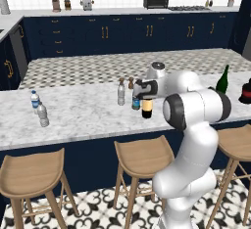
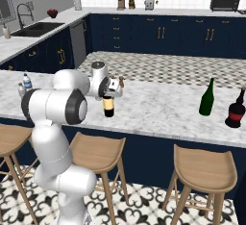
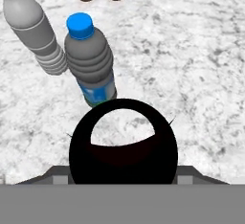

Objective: Move the plastic bottles in the middle to the plastics group, and the glass bottles in the middle to the glass group.

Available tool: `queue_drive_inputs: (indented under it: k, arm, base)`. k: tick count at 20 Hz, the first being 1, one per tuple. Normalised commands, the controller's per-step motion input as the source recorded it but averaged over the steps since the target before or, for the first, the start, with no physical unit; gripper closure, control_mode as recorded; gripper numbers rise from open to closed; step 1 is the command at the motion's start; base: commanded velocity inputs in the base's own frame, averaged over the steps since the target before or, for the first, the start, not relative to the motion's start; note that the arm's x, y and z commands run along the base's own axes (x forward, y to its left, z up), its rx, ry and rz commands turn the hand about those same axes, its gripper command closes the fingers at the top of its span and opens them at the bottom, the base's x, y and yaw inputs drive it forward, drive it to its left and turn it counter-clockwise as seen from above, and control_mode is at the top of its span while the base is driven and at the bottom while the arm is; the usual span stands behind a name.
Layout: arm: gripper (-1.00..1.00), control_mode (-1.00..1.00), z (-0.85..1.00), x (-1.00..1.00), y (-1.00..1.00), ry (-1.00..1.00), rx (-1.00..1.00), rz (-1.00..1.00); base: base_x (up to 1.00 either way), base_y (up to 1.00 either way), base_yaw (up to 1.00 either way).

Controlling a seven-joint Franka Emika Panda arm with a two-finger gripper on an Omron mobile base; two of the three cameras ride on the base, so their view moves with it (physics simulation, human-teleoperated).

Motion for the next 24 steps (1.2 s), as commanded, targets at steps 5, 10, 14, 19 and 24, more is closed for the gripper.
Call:
queue_drive_inputs:
  k: [5,10,14,19,24]
  arm:
    - [1.0,-1.0,0.54,-0.01,-0.8,0.0,0.0,-0.14]
    - [1.0,-1.0,0.32,0.0,-0.98,0.0,0.0,-0.19]
    - [1.0,-1.0,0.05,0.0,-1.0,0.0,0.0,-0.19]
    - [1.0,-1.0,0.0,-0.23,-0.99,0.0,0.0,-0.19]
    - [1.0,-1.0,0.0,-0.16,-0.94,0.0,0.0,-0.17]
  base:
    - [0.0,0.0,0.0]
    - [0.0,0.0,0.0]
    - [0.0,0.0,0.0]
    - [0.0,0.0,0.0]
    - [0.0,0.0,0.0]
